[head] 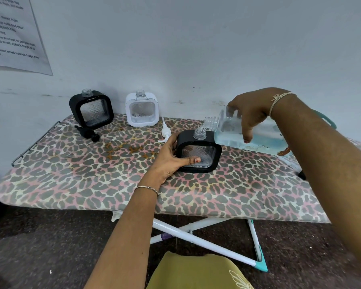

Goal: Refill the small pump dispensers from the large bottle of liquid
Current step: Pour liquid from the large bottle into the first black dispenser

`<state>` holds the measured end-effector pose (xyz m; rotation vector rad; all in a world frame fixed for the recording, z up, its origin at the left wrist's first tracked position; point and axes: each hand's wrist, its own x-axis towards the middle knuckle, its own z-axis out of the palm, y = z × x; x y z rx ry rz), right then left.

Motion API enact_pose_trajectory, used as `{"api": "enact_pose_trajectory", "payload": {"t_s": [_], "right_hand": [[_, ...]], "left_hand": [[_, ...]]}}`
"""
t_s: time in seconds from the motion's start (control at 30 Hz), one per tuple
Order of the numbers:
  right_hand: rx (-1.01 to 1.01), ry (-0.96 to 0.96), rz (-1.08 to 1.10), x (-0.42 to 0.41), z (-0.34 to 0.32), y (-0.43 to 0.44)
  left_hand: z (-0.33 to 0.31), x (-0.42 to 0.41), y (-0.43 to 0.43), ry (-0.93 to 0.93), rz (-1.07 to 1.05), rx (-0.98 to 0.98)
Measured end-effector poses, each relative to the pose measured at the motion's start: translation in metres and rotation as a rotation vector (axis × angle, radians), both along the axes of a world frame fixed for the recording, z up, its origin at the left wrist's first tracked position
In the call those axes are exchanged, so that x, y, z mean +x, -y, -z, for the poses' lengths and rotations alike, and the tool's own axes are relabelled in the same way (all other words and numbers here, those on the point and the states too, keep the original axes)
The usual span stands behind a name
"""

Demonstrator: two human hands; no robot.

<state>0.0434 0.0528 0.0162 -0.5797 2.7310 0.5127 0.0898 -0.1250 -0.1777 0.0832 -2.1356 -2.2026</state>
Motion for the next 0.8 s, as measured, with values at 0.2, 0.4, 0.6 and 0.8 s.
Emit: {"api": "enact_pose_trajectory", "payload": {"t_s": [0.2,0.4,0.6,0.8], "right_hand": [[0.013,-0.002,-0.003,-0.0002,0.0,0.0009],[0.026,-0.004,-0.007,0.0007,-0.0007,0.0016],[0.04,-0.006,-0.006,0.002,-0.002,0.002],[0.037,-0.002,-0.004,0.0022,-0.0026,0.0017]], "left_hand": [[0.0019,-0.0007,0.0017,0.005,0.011,-0.006],[0.0003,0.0006,0.0007,0.009,0.012,-0.009],[-0.0011,0.0024,0.0006,0.02,0.013,-0.009],[-0.0023,0.003,0.0002,0.022,0.024,0.006]]}}
